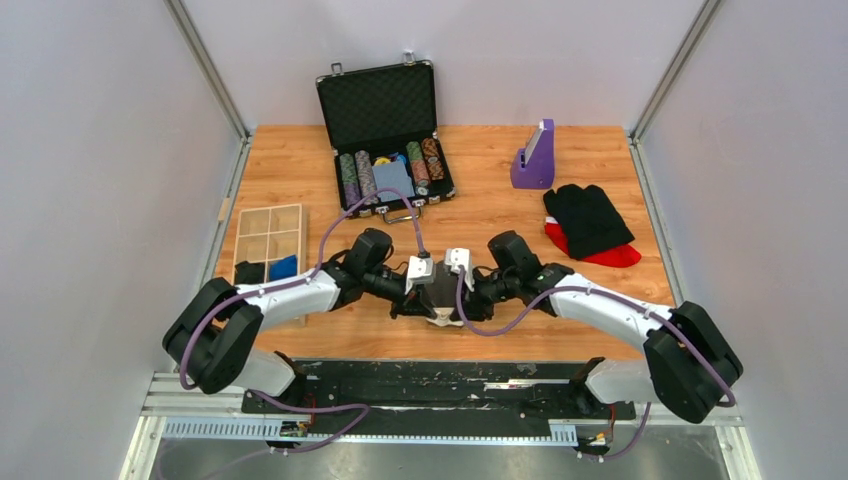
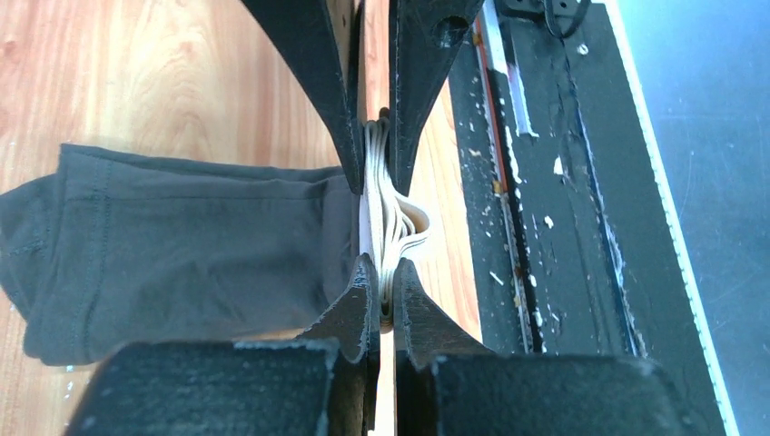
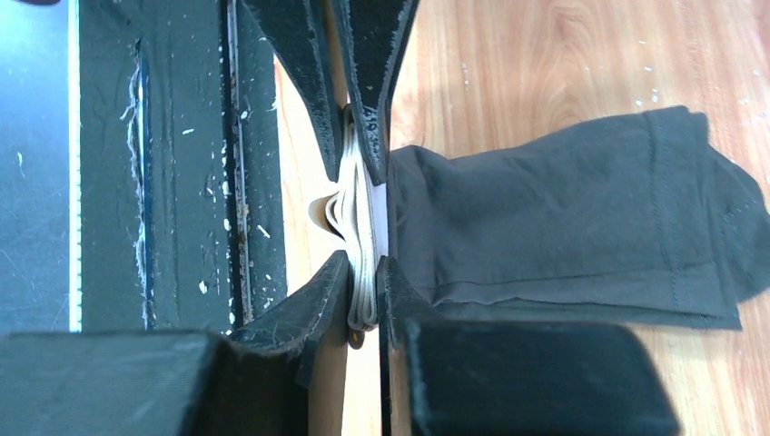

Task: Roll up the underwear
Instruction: Roll the underwear to the corner of the board.

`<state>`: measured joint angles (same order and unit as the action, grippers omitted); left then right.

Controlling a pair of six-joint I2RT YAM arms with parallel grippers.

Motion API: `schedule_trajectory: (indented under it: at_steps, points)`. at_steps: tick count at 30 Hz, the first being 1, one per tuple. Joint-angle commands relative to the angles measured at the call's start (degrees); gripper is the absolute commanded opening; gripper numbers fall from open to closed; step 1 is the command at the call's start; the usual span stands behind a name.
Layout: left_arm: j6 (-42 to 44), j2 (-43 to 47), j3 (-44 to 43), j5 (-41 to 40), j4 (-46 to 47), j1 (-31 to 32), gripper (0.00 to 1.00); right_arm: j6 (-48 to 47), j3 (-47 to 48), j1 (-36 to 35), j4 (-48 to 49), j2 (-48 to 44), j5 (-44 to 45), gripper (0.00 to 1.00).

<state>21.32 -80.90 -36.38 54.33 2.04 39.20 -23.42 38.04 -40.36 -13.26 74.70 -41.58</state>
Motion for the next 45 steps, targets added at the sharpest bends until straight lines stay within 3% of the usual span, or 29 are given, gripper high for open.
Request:
schedule_trajectory:
  at_steps: [1,6,11,19,22,25,28,33,45]
  points:
    - [-10.8,-0.3,2.0,-3.1,2.9,-2.0,0.0,6.7,-0.9,4.0,-1.7,-2.0,1.9,0.0]
    - [-11.2,-0.2,3.7,-6.5,7.7,-2.3,0.0,12.4,-0.4,4.6,3.3,-0.5,0.3,0.0]
    - [-8.1,-0.5,3.4,-5.6,5.2,-2.6,0.0,16.8,1.6,4.7,4.3,2.6,-1.1,0.0]
    - [-6.9,-3.4,0.1,5.0,-5.5,-4.6,0.0,13.9,3.4,4.9,1.9,5.5,-7.2,0.0]
    - [-11.1,-7.7,-1.8,8.1,-5.9,-4.6,0.0,13.1,4.5,5.3,1.1,8.3,-9.2,0.0]
    - [-17.7,-11.1,-1.8,7.9,-3.0,-4.8,0.0,15.8,4.4,5.9,2.5,10.1,-10.6,0.0]
    - [-19.6,-13.8,-1.2,7.8,-0.8,-5.0,0.0,22.1,1.7,6.9,4.4,11.7,-14.4,0.0]
    - [-22.7,-14.7,0.0,6.5,1.8,-4.8,0.0,28.2,-3.9,7.3,11.2,11.3,-13.3,0.0]
    - [-23.7,-22.4,-3.5,-1.2,-1.8,-1.9,0.0,34.8,-4.1,8.5,14.2,22.2,-15.0,0.0]
